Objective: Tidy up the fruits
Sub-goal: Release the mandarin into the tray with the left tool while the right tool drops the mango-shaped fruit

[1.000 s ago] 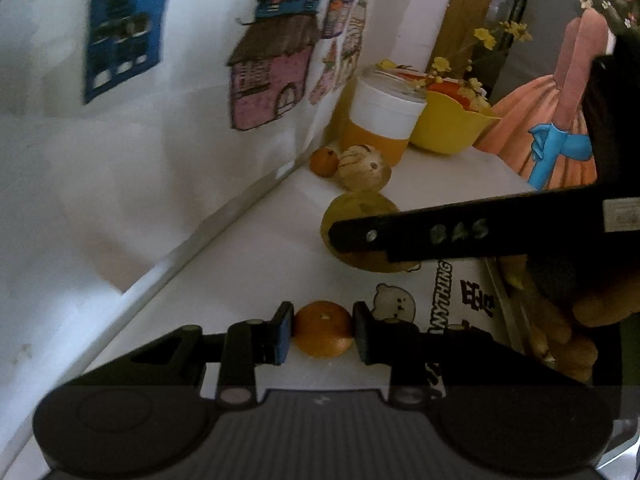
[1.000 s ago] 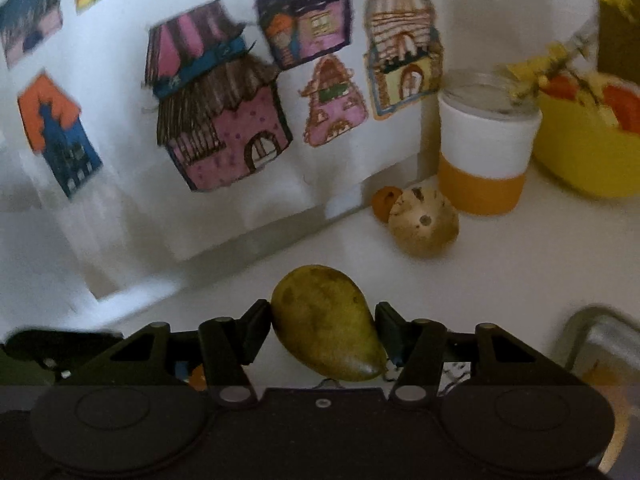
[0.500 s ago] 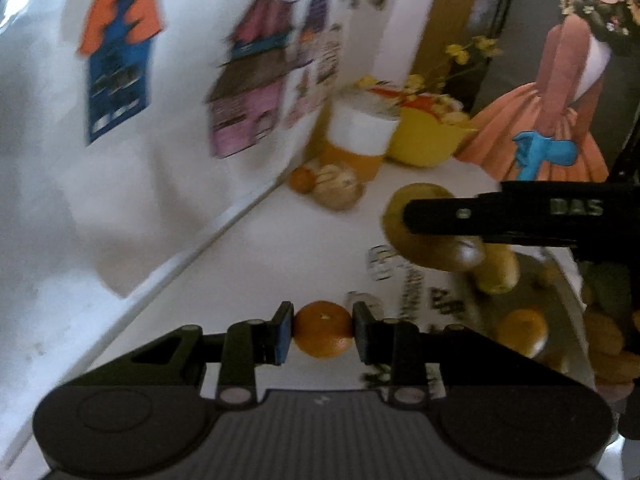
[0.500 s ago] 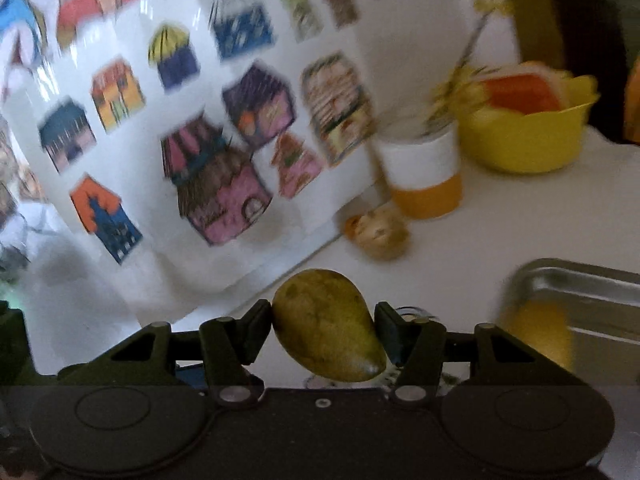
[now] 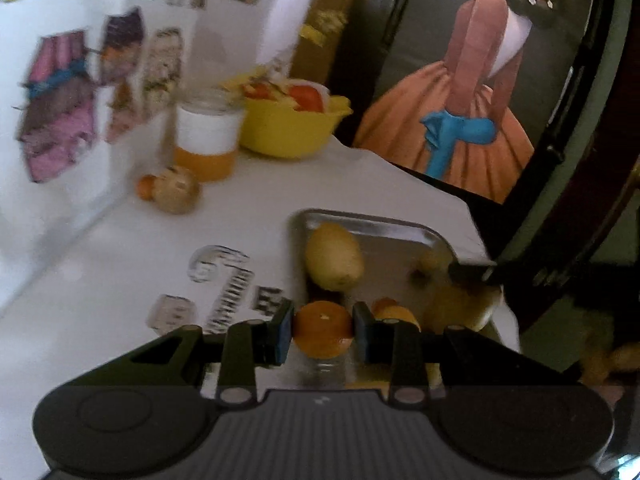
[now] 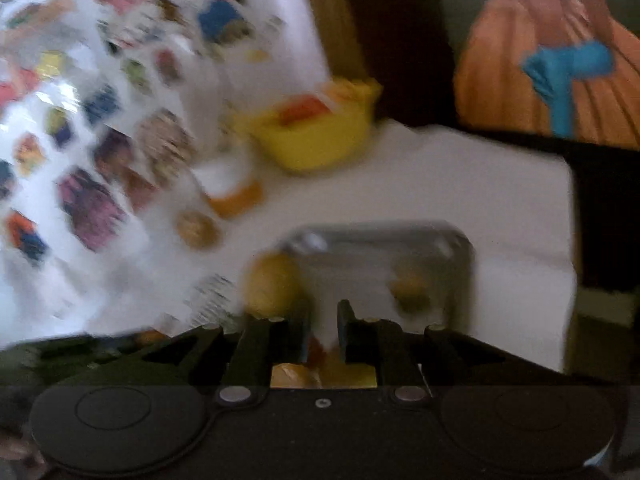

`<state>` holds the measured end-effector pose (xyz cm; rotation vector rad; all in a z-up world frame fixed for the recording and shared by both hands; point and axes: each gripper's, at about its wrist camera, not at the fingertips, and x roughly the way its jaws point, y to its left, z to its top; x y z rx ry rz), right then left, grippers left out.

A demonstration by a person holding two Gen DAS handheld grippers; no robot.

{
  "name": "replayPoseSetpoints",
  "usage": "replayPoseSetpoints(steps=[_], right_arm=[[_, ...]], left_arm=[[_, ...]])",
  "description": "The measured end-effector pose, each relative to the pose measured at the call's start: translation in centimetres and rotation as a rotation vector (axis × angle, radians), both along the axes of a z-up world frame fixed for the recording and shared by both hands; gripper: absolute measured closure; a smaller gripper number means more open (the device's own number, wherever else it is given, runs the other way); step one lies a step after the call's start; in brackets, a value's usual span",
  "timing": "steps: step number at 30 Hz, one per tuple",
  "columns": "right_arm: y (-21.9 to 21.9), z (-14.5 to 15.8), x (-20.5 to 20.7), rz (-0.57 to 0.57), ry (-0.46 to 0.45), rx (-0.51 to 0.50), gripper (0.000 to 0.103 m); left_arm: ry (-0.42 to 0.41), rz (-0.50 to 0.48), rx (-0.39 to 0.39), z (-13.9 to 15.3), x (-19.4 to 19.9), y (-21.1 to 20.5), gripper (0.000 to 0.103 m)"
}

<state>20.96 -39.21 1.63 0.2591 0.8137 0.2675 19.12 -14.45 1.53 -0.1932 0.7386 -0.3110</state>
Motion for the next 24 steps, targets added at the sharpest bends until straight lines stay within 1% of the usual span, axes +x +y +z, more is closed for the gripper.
replayPoseSetpoints(steps=[2,4,5,7,8,11,14,17,19,21,24], right_arm=[[-0.6,-1.0,-0.7,-0.01,-0.011,0.061,0.094],[-0.6,-1.6,-1.1,-0.006,-0.028,0.068,0.094],[-0.7,-1.9,-1.1,-0.009,-0.023,0.092,0.094],[-0.8,-2.2,-1.1,-0.014,-0.028,0.127,0.094],[-0.7,-2.2,-1.2,-0.014,-0.032,0.128,0.093],[-0.5,-2.0,-1.3,0.001,-0.043,0.123,0.087],[-0.7,-2.0,-1.4,0.009,-0.049,0.125,0.086],[-0.6,-1.9,-1.4,0.02,-0.052,0.128,0.08],[-0.6,-1.9,-1.5,0.025,-0.053,0.131,0.076],[-0.4,-1.7,-1.7,0.026,-0.058,0.127,0.068],[-0.5,-1.2,-2.0,0.023,-0.068,0.128,0.061]], left_arm=[[-0.005,-0.011,0.002,-0.1,0.0,-1.1,0.069],[-0.024,-0.029,0.009,0.2,0.0,-2.1,0.068],[-0.027,-0.041,0.017,0.3,0.0,-2.7,0.068],[-0.016,-0.065,0.039,0.1,0.3,-3.8,0.068],[-0.006,-0.071,0.05,0.0,0.3,-4.2,0.068],[0.008,-0.074,0.084,-0.4,0.4,-4.9,0.068],[0.022,-0.073,0.094,-0.7,0.5,-5.1,0.068],[0.02,-0.073,0.098,-0.7,0.4,-5.2,0.067],[0.017,-0.074,0.098,-0.6,0.4,-5.2,0.062],[0.018,-0.073,0.092,-0.5,0.4,-5.1,0.055],[0.016,-0.062,0.081,-0.3,0.2,-4.8,0.044]])
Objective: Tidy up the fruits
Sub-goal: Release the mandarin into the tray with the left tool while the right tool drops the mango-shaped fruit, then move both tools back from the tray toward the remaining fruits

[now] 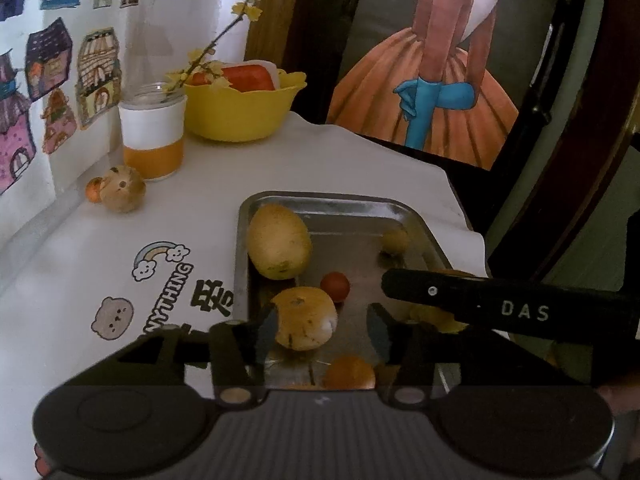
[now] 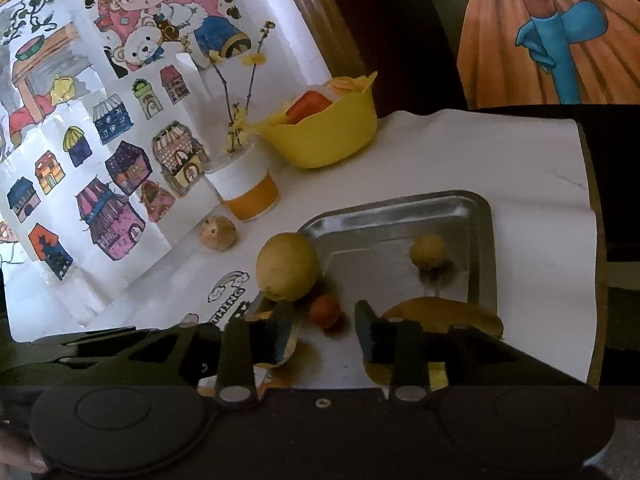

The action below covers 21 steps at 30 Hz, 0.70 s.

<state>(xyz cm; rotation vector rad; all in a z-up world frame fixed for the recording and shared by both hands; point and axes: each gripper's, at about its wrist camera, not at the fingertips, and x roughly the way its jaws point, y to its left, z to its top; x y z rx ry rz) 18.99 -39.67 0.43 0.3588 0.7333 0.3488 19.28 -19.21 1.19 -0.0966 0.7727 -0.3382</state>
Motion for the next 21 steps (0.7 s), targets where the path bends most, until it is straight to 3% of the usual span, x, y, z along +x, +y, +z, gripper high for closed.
replayPoseSetpoints(steps=[4,15,18,21], right_arm=[[-0.2,1.2,-0.5,-0.014,-0.028,0.007,0.053],[0.7,5.4,-5.4,-0.078,-0.137,-0.062,0.016],[1.3,5.9,-7.5,-0.092,-0.144,-0.099,0.006],[2.0,5.7,-9.6,-0.107,-0.117,-0.121,0.002]], left_arm=[[-0.022,0.011,-0.01,0.8,-0.7,0.8,0.035],[-0.085,0.068,-0.01,3.3,-4.4,4.8,0.003],[-0.081,0.081,-0.001,3.4,-5.7,6.1,0.001],[-0.065,0.09,0.013,3.2,-6.9,7.5,0.001]])
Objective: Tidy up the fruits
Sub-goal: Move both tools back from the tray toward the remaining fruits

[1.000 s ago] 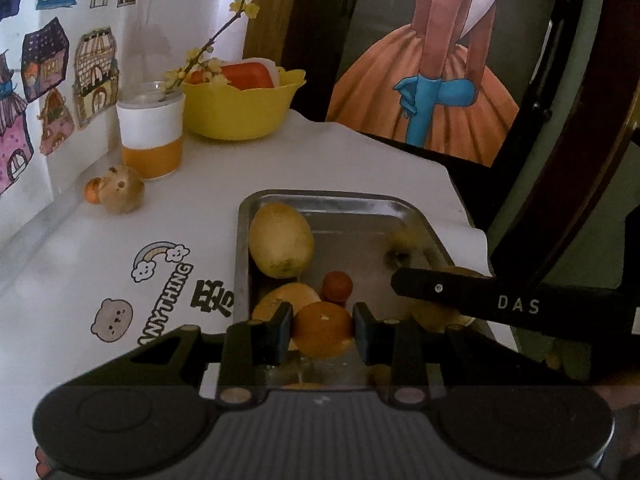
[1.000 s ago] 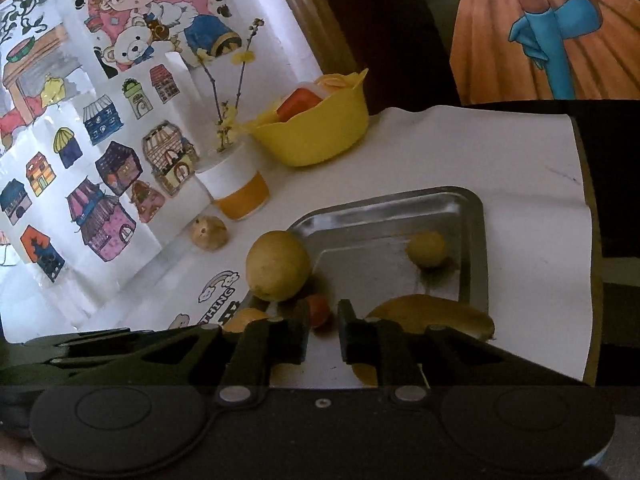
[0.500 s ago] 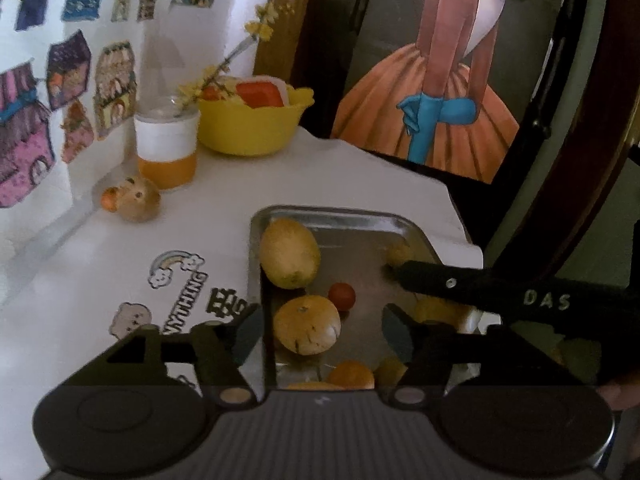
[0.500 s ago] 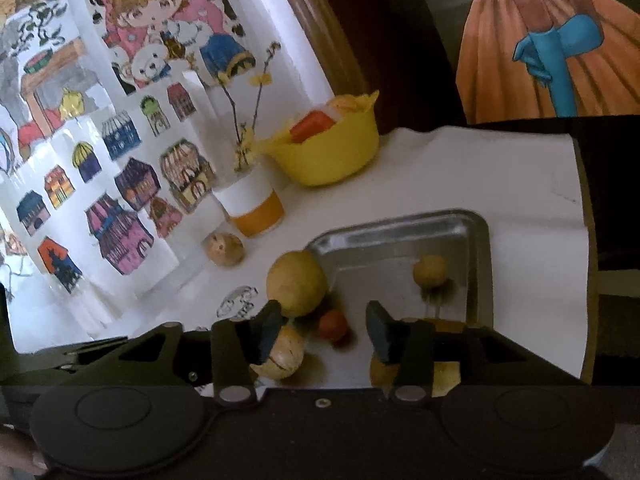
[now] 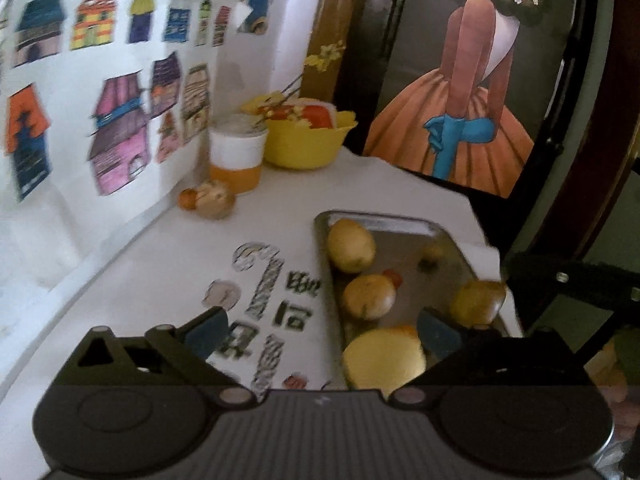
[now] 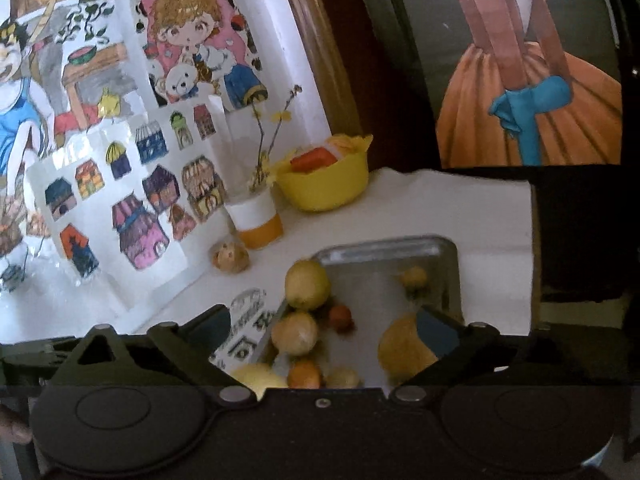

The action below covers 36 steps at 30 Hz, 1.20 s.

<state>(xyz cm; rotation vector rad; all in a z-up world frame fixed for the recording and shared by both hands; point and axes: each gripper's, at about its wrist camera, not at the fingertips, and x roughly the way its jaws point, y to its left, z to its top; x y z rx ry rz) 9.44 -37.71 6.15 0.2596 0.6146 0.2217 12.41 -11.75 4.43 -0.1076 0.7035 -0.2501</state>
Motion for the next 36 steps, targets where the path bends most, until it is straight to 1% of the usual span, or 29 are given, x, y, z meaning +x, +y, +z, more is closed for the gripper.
replayPoseSetpoints(steps=[2,9,13,17,23,27,31,34,36], right_arm=[[0.3,-0.4,-1.3,-0.019,0.028,-0.006,0.001],[2.4,-2.3,-4.9,-0.07,0.179,-0.041,0.001],[4.2,-2.7,-6.2,-0.042,0.224,-0.05,0.001],[6.4,-2.2,-6.1,0.009,0.251,-0.054,0.001],[9.6,-1.0,-4.5,0.1,0.269,-0.058,0.001],[11.1,0.4,-2.9,0.158,0.262,-0.054,0.001],[12.0,3.0,0.0,0.206,0.21,-0.072,0.001],[12.3,4.8,3.1,0.244,0.151,-0.11,0.001],[12.3,5.5,5.3,0.265,0.119,-0.131,0.001]], left_arm=[[0.013,-0.001,0.008,-0.2,-0.8,0.9,0.0],[0.064,0.005,0.033,-1.5,-3.2,4.0,0.0],[0.092,0.027,0.052,-1.8,-3.7,5.9,0.0],[0.103,0.05,0.076,-1.6,-3.7,7.8,0.0],[0.104,0.099,0.126,-0.5,-2.7,10.6,0.0],[0.093,0.115,0.15,0.4,-1.4,11.8,0.0],[0.067,0.146,0.151,1.3,0.3,12.4,0.0],[0.038,0.165,0.141,1.9,2.0,12.2,0.0],[0.018,0.179,0.138,2.0,3.2,11.8,0.0]])
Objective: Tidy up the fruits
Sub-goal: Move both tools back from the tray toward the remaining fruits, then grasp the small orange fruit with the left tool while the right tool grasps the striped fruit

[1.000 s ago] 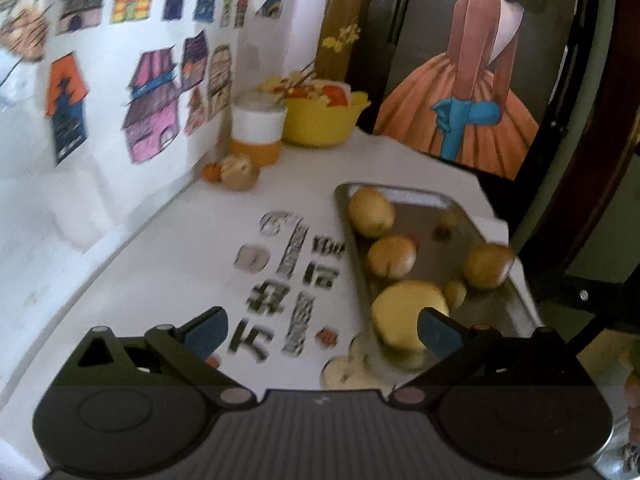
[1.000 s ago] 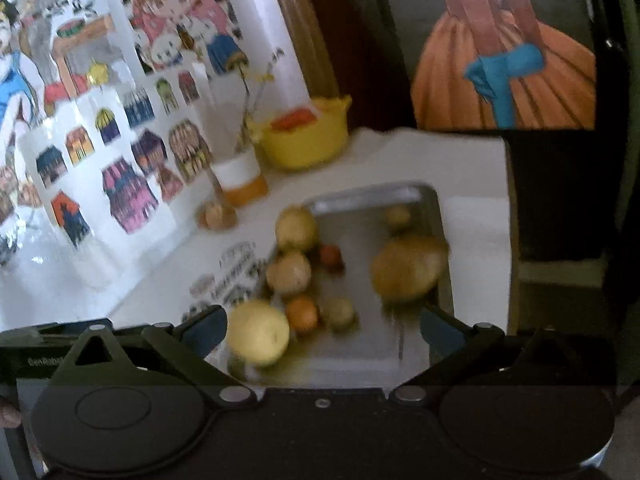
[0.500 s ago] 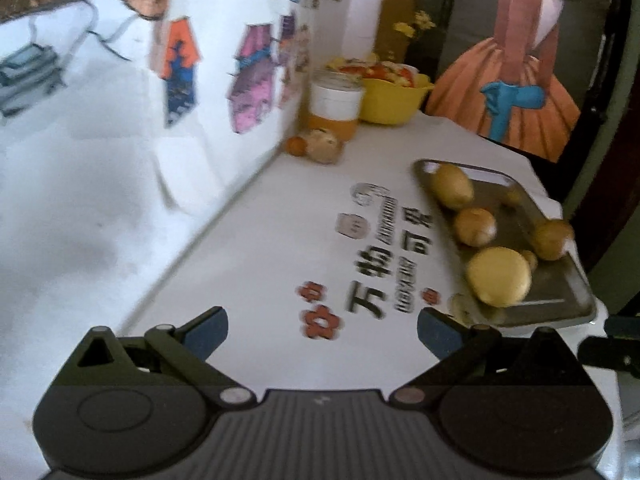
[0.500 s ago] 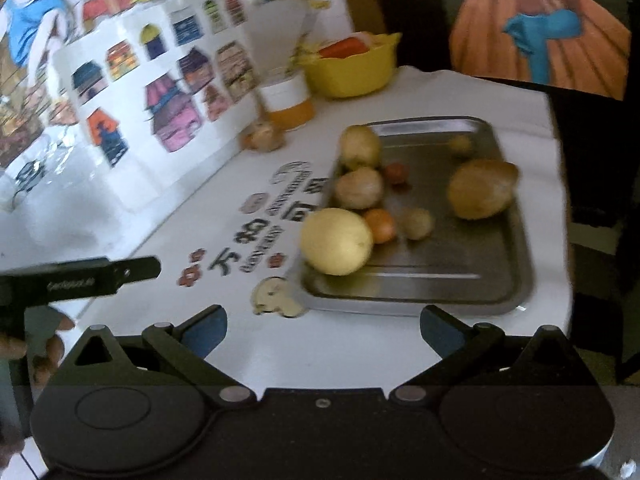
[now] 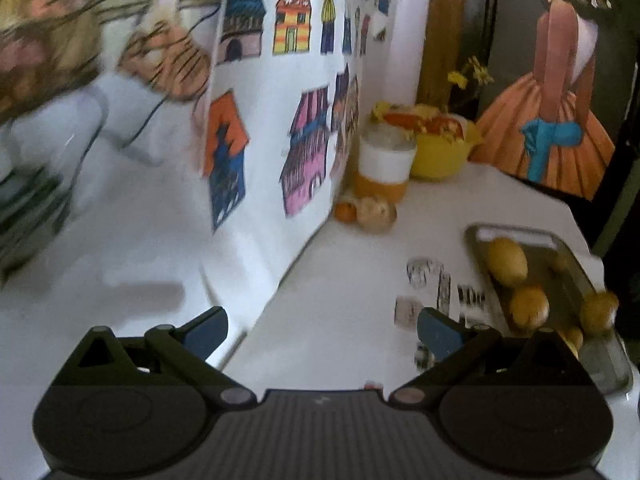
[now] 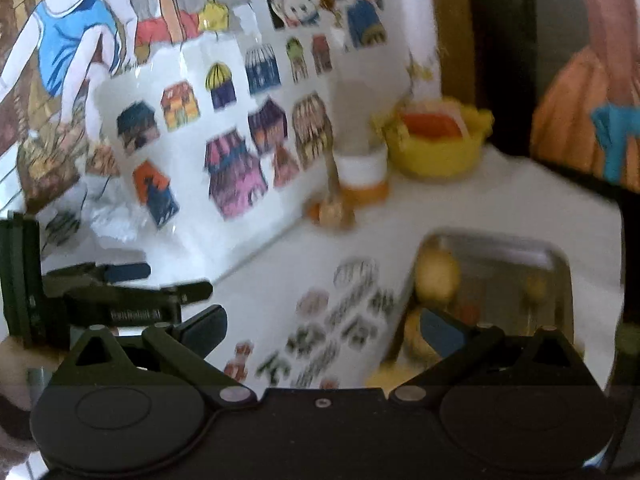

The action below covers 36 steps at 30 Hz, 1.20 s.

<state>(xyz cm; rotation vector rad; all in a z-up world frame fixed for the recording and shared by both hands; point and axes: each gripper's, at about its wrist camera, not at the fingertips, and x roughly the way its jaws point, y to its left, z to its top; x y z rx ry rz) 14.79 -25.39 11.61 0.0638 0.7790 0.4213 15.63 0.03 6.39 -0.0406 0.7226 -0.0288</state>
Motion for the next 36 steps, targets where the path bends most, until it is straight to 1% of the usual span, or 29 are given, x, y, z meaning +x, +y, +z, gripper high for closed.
replayPoseSetpoints(steps=[2,6,9,11,15,18,22,26,28,31,33,34,36], right_arm=[[-0.1,0.4,2.5,0.025,-0.036,-0.007,0.001],[-0.2,-0.1,7.6,0.092,-0.104,0.026,0.001],[0.3,-1.5,10.9,0.178,-0.161,-0.036,0.001],[0.6,-2.7,13.0,0.23,-0.167,-0.072,0.001],[0.9,-5.1,16.3,0.313,-0.149,-0.13,0.001],[1.5,-6.7,17.7,0.362,-0.156,-0.167,0.001],[3.1,-9.2,19.0,0.426,-0.169,-0.219,0.005],[4.7,-11.2,20.6,0.47,-0.161,-0.214,0.008],[5.4,-11.9,21.3,0.489,-0.154,-0.201,0.009],[6.4,-12.7,22.2,0.52,-0.151,-0.214,0.011],[7.0,-13.0,22.9,0.54,-0.124,-0.228,0.019],[7.2,-13.0,23.1,0.551,-0.117,-0.232,0.019],[7.3,-12.9,23.1,0.562,-0.137,-0.24,0.019]], left_arm=[[-0.014,0.005,-0.004,-0.1,1.3,-0.6,0.0],[-0.026,0.014,-0.036,-1.1,3.3,-1.5,0.0],[-0.025,0.068,-0.052,-2.2,4.5,-1.7,0.0],[-0.022,0.122,-0.056,-2.8,5.3,-1.7,0.0],[-0.001,0.213,-0.097,-4.1,7.1,-1.5,0.0],[0.003,0.268,-0.151,-4.7,8.8,-1.7,0.0],[-0.008,0.32,-0.193,-5.4,11.4,-2.3,0.0],[0.003,0.35,-0.218,-6.5,13.5,-2.6,0.001],[0.011,0.359,-0.212,-7.1,14.3,-2.8,0.001],[0.029,0.364,-0.202,-7.7,15.3,-2.8,0.001],[0.038,0.352,-0.224,-8.0,15.9,-3.0,0.001],[0.054,0.345,-0.228,-8.1,16.2,-2.9,0.001],[0.068,0.368,-0.257,-8.0,16.5,-2.7,0.001]])
